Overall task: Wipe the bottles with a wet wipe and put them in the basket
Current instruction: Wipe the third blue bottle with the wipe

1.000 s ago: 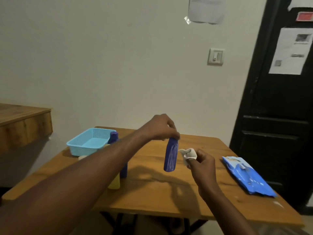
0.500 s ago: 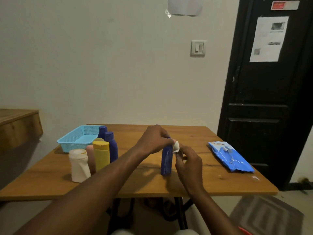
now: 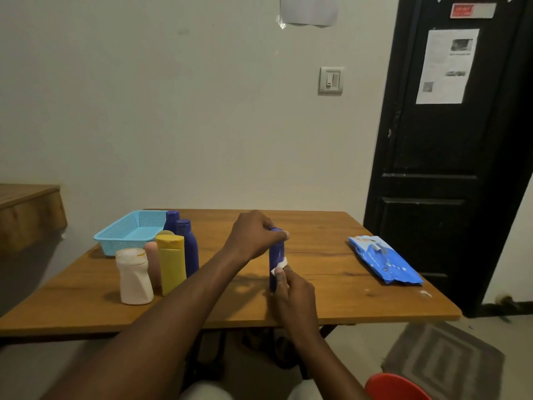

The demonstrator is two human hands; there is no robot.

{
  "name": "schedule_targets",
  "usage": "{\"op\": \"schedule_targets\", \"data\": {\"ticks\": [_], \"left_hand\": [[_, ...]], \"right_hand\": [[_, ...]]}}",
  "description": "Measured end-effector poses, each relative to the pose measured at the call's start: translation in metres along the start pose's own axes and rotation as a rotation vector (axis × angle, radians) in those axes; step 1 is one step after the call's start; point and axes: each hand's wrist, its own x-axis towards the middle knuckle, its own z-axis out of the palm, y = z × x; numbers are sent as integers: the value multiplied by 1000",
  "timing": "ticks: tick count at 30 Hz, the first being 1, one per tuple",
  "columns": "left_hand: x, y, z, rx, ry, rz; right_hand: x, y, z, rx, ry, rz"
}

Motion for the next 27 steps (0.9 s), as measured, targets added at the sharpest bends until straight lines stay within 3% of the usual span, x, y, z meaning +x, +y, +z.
{"op": "schedule_targets", "data": {"ticks": [3, 7, 15, 19, 23, 27], "left_hand": [[0, 4, 3, -12, -18, -13], [4, 4, 5, -16, -26, -15], [5, 0, 8, -31, -5, -21], [7, -1, 10, -21, 0, -19], [5, -5, 9, -13, 8, -13], [5, -6, 9, -8, 8, -32]], "right_hand": [[12, -12, -3, 96, 61, 58], [25, -29, -1, 158, 124, 5], [-7, 5, 17, -211, -98, 95], [7, -17, 13, -125, -184, 85], [7, -33, 15, -90, -163, 37], [2, -16, 16, -157, -229, 179]]}}
